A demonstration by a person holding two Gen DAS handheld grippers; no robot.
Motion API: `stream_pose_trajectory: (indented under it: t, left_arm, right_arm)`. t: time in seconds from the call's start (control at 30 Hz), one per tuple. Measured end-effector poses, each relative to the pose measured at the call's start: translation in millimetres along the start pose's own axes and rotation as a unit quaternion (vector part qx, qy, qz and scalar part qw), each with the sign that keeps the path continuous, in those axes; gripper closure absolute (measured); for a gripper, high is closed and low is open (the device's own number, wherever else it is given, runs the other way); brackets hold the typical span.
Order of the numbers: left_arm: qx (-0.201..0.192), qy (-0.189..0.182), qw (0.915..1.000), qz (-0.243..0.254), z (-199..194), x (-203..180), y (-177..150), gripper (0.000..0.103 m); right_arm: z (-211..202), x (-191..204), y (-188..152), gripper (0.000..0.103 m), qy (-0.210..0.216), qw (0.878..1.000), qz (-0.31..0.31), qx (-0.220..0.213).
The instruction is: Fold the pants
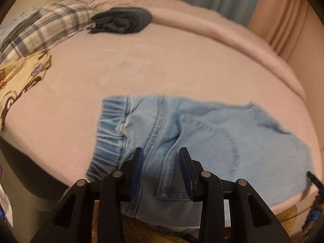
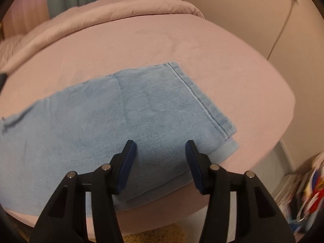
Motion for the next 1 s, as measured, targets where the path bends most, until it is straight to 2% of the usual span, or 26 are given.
stream_pose_trajectory:
  t: [0.07, 0.17, 0.27, 0.4, 0.53, 0.67, 0.83, 1.0]
  left_arm:
    - [-0.023, -0.011, 0.9997, -0.003, -12, 1, 11, 0.065]
    - [-0.035, -0.005, 0.9994, -0.001, -17, 7, 22, 0.065]
    - [-0.012, -0.003, 0.9999, -0.006, -2, 15, 20, 0.065]
    - [0.007, -0.017, 0.9998, -0.003, 12, 15, 9, 0.065]
    - [0.002, -0.015, 0.9998, 0.010, 10, 12, 5, 0.065]
    - [0.008, -0.029, 0.9996, -0.002, 12, 16, 2, 0.065]
    - [0.005, -0.032, 0.9995, 0.000, 11, 16, 0, 0.065]
    - [0.004, -0.036, 0.9993, -0.001, 10, 17, 0, 0.065]
  right_arm:
    - [-3, 9, 1, 0.051, -0.020, 1.000, -0.018, 0.000]
    - [-14, 34, 1, 0.051, -0.005, 0.999, -0.051, -0.005]
    - [-31, 68, 3, 0.051, 0.025, 0.997, -0.073, -0.016]
    - [-55, 133, 4, 0.049, 0.088, 0.989, -0.117, -0.027]
    - [-72, 213, 2, 0.049, 0.166, 0.972, -0.167, -0.016]
    - [-80, 284, -5, 0.049, 0.234, 0.949, -0.209, 0.009]
    - [-67, 350, -17, 0.049, 0.267, 0.926, -0.265, 0.038]
    - [-49, 394, -25, 0.049, 0.292, 0.906, -0.295, 0.084]
Point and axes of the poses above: each gripper's, at about its wrist camera, not at the fingertips, and z roughly the way its jaws point, x to its left, y to its top, the point moved 8 cm from there along z, roughly the way its jaws point, and after that the axes turned 7 degrees about z, right-handed, at the moved point
